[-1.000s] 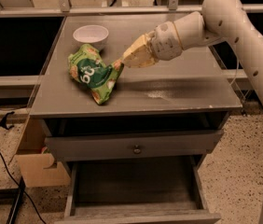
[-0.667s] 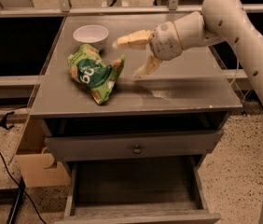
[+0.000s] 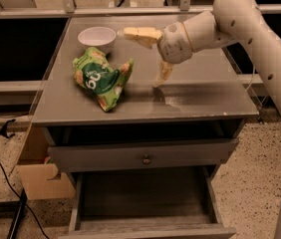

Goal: Place green rice chip bag into middle drawer

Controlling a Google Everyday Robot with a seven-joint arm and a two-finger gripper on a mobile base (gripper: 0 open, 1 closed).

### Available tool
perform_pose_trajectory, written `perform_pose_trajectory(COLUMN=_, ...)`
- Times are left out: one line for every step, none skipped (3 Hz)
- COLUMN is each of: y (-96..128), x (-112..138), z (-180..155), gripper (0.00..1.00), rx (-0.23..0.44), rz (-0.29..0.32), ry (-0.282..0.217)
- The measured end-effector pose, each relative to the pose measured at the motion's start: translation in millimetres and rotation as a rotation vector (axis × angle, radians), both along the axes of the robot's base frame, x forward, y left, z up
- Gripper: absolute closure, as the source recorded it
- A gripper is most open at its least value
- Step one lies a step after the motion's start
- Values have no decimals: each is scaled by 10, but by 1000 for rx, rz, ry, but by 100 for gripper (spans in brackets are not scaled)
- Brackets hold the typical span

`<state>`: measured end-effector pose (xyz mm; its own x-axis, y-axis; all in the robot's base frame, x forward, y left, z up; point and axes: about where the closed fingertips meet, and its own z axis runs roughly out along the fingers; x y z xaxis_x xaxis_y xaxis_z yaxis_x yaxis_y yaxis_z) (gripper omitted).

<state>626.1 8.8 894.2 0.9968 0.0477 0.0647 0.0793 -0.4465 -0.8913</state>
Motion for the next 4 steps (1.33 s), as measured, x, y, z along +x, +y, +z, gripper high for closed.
perform_pose_trajectory(y=120, x=-14, z=64, gripper=0, rx=-65, rz=36, ry=-44)
perform_pose_trajectory(y=309, x=-53, z=101, gripper=0, rx=-216, rz=53, ry=-113)
perform_pose_trajectory(y=488, x=-86, z=58, gripper=0, rx=-491, rz=65, ry=-228)
perform_pose_trajectory(y=572, x=-49, z=-17, gripper=0, rx=-668, rz=74, ry=-293)
